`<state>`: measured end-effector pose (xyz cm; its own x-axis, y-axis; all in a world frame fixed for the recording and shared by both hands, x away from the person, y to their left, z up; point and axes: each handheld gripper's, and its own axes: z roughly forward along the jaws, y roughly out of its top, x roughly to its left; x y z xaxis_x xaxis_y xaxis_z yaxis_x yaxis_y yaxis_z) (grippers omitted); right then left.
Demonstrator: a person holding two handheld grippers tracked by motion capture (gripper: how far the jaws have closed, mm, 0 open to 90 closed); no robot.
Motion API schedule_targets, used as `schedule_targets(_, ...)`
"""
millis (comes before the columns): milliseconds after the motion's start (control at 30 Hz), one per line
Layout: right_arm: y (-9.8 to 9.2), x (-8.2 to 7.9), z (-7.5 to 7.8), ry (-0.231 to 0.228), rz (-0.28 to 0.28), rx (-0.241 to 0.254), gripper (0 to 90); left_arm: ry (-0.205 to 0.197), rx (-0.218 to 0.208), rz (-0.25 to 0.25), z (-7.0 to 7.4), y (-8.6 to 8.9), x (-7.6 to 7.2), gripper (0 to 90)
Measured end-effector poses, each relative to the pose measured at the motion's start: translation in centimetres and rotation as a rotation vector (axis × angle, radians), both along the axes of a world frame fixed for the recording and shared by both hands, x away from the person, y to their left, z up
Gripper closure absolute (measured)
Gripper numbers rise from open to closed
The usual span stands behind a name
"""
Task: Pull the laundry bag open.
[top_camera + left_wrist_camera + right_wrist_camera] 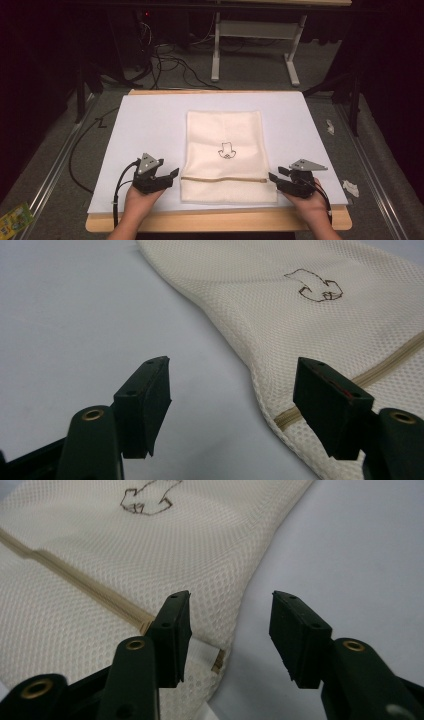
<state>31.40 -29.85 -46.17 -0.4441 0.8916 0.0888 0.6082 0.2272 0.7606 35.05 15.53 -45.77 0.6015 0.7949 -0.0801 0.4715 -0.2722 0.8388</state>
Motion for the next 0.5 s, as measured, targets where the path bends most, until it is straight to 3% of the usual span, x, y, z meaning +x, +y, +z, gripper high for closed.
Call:
schedule_targets(233,-0.2,0.1,-0.8,0.059,0.003,0.012,61.7,0.000,0.010,-0.013,0.1,0.3,-0.1,31.6)
schedule_targets(433,-0.1,-0.3,-1.0,0.078,0.019,-0.005,65.3,0.003,0.011,-0.012,0.3,0.4,-0.1,31.6)
schedule_targets(500,-0.1,-0.3,-1.2,0.085,0.018,0.010,67.2,-0.004,0.015,-0.012,0.4,0.3,-0.1,31.6)
